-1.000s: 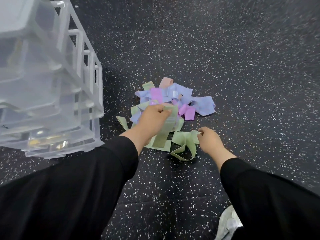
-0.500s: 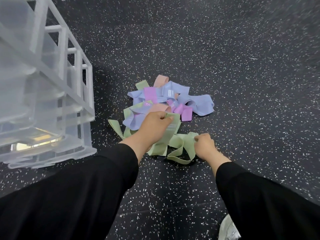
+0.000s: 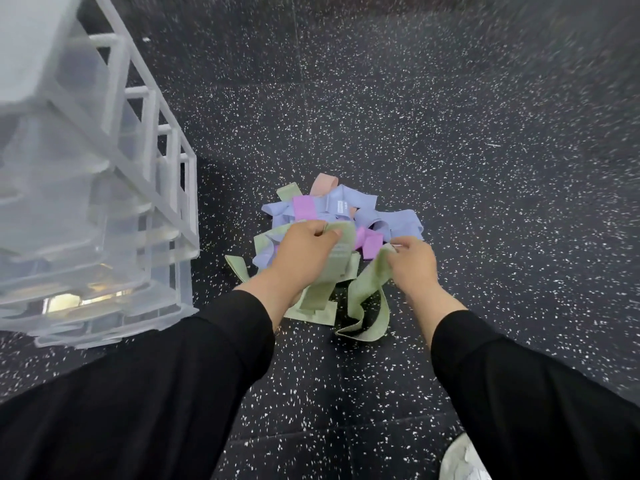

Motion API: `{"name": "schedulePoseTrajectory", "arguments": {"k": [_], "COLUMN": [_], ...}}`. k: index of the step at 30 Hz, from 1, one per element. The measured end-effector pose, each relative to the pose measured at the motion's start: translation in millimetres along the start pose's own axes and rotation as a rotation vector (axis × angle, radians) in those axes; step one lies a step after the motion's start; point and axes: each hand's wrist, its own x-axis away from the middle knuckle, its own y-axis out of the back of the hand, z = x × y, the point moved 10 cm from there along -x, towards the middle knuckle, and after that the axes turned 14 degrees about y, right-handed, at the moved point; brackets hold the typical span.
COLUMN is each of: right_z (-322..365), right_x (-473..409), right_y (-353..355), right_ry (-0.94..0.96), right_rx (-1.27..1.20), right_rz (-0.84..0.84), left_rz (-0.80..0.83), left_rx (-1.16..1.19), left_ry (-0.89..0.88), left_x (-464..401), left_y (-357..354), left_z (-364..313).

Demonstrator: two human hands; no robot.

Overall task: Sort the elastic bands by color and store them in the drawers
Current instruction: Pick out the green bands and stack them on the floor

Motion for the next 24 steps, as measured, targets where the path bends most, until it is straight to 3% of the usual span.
{"name": "schedulePoseTrajectory", "arguments": {"k": [7,11,19,24], "right_z": [147.3,211.5,359.9,410.9], "right_x": [20.7,52.2,124.2,178.9], "right_y": [38.1,72.4,155.7,190.6], "right_ry": [0.383,0.484,0.758,0.903], "right_rx": [-0.058,-0.085,0.164,0.130], "right_rz": [0.006,0.024,0.054,0.139], "left_rz": [-0.068,-0.073,-0.107,-0.055], "left_rx": [0.141,0.195,0.231,0.282], "left_ry": [-0.139,-0.207,-0.353,-0.399], "left_x": [51.2,90.4,181.2,224.5], "left_y": [56.4,89.4,142.2,155.1], "left_z": [-56.9,-84.7,-146.5,-172.9]}}
